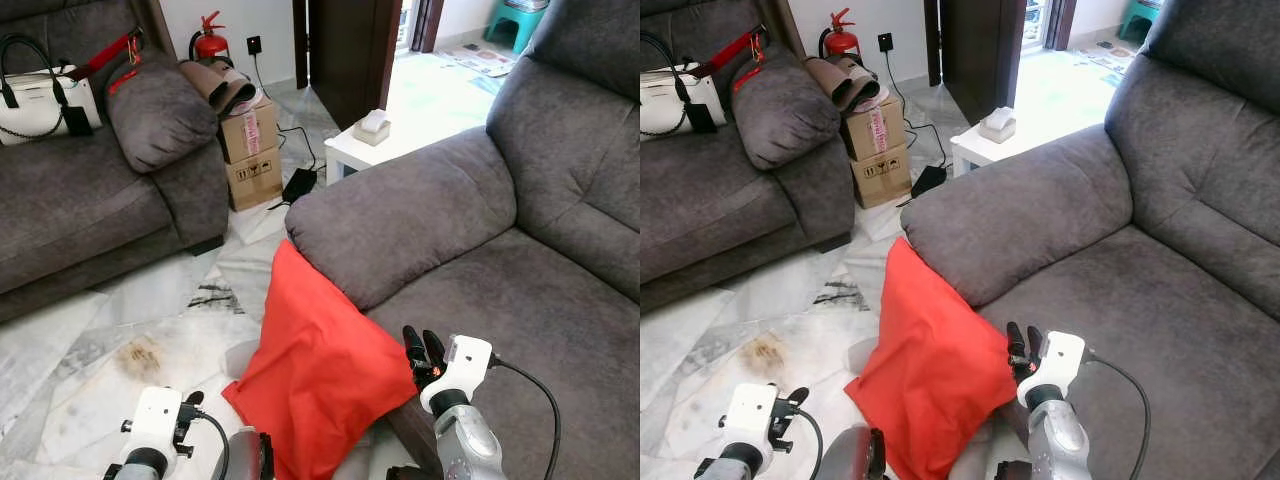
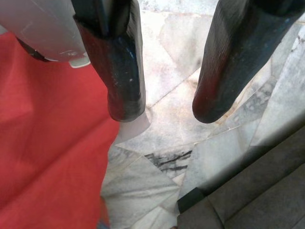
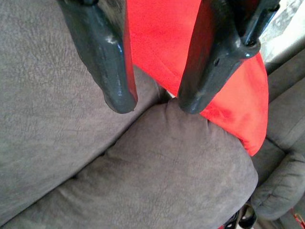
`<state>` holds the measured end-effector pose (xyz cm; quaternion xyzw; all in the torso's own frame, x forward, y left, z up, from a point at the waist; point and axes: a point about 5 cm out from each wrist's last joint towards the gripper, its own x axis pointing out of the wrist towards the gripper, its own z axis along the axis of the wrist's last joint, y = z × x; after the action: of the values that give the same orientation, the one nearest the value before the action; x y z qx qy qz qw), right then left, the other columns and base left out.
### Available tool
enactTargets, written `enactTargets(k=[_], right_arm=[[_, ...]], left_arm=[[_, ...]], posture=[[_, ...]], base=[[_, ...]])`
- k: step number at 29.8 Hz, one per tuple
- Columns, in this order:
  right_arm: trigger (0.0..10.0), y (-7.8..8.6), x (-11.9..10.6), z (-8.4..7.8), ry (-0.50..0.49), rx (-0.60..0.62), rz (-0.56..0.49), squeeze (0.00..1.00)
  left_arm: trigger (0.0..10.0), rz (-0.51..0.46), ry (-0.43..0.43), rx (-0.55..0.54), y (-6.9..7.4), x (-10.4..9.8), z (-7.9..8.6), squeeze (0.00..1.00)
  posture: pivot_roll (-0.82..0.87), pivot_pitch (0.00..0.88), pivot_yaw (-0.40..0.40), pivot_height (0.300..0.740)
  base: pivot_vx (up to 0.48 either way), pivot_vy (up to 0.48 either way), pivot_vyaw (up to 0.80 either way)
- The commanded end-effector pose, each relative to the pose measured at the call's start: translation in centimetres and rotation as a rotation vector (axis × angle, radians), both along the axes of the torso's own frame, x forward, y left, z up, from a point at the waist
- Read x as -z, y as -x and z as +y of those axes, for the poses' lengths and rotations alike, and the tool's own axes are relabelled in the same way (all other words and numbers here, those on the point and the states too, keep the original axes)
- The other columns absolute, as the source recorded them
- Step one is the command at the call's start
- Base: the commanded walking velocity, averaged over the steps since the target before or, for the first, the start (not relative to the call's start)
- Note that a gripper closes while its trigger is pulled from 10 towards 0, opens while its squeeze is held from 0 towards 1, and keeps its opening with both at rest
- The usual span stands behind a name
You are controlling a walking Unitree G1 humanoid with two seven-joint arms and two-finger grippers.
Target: Move the pillow to the sofa from floor
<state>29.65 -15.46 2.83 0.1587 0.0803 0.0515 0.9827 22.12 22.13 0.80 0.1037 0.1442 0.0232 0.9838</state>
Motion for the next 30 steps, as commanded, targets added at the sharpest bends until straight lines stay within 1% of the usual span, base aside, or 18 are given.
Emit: enactTargets(k=[1,9,13,15,17,18,20,22,24,26,27,28,29,30], right_arm=[[10.0,0.1,0.2,0.1,-0.001,-0.001,0.007,0.00],[10.0,0.1,0.2,0.1,-0.001,0.002,0.006,0.00],[10.0,0.0,0.2,0.0,0.000,0.005,0.008,0.00],[10.0,0.0,0.2,-0.2,0.008,0.011,0.010,0.00],[10.0,-0.1,0.2,-0.6,0.023,0.025,0.017,0.00],[10.0,-0.3,0.2,-1.1,0.046,0.033,0.028,0.00],[10.0,-0.4,0.1,-1.7,0.062,0.044,0.033,0.00],[10.0,-0.5,0.1,-2.7,0.090,0.058,0.058,0.00],[10.0,-0.6,0.0,-3.5,0.103,0.060,0.060,0.00],[10.0,-0.5,0.2,-4.0,0.128,0.054,0.086,0.00],[10.0,-0.3,0.7,-4.4,0.196,0.010,0.124,0.00],[10.0,-0.3,0.7,-4.4,0.196,0.010,0.124,0.00],[10.0,-0.1,0.9,-4.7,0.225,-0.026,0.138,0.00],[10.0,-0.1,0.9,-4.8,0.232,-0.040,0.140,0.92]], left_arm=[[10.0,-0.001,-0.001,-0.017,0.3,0.1,0.4,0.00],[10.0,-0.033,0.001,-0.003,-0.4,-0.4,0.2,0.00],[10.0,-0.035,0.006,0.003,-0.5,-0.5,0.1,0.00],[10.0,-0.030,0.032,0.019,-0.6,-0.4,-0.2,0.00],[10.0,-0.039,0.032,0.019,-0.5,-0.5,-0.2,0.00],[10.0,-0.043,0.028,0.017,-0.5,-0.6,-0.2,0.00],[10.0,-0.046,0.020,0.010,-0.5,-0.6,-0.1,0.00],[10.0,-0.053,0.020,-0.010,-0.4,-0.7,0.3,0.00],[10.0,-0.045,0.026,-0.059,-0.2,-0.6,1.1,0.00],[10.0,-0.038,0.032,-0.090,0.1,-0.4,1.5,0.00],[10.0,-0.034,0.029,-0.104,0.4,-0.3,1.7,0.00],[10.0,-0.034,0.029,-0.104,0.4,-0.3,1.7,0.00],[10.0,-0.033,0.027,-0.105,0.5,-0.2,1.8,0.00],[10.0,-0.035,0.028,-0.106,0.6,-0.2,1.8,0.00]], posture=[[0.07,0.154,0.050,0.623],[0.07,0.154,0.050,0.623],[0.06,0.153,0.052,0.623],[0.06,0.154,0.051,0.623],[0.06,0.154,0.051,0.623],[0.06,0.154,0.051,0.623],[0.06,0.154,0.051,0.623],[0.07,0.153,0.053,0.623],[0.07,0.152,0.053,0.623],[0.07,0.152,0.054,0.623],[0.07,0.151,0.054,0.623],[0.07,0.151,0.054,0.623],[0.07,0.151,0.054,0.623],[0.07,0.151,0.054,0.623]], base=[[0.262,0.000,0.00],[0.279,0.000,0.00],[0.281,0.000,0.00],[0.000,0.000,0.00],[0.000,0.000,0.00],[0.000,0.000,0.00],[0.000,0.000,0.00],[0.000,0.000,0.00],[0.000,0.000,0.00],[0.000,0.000,0.00],[0.000,0.000,0.00],[0.000,0.000,0.00],[0.000,0.000,0.00],[0.000,0.000,0.00]])
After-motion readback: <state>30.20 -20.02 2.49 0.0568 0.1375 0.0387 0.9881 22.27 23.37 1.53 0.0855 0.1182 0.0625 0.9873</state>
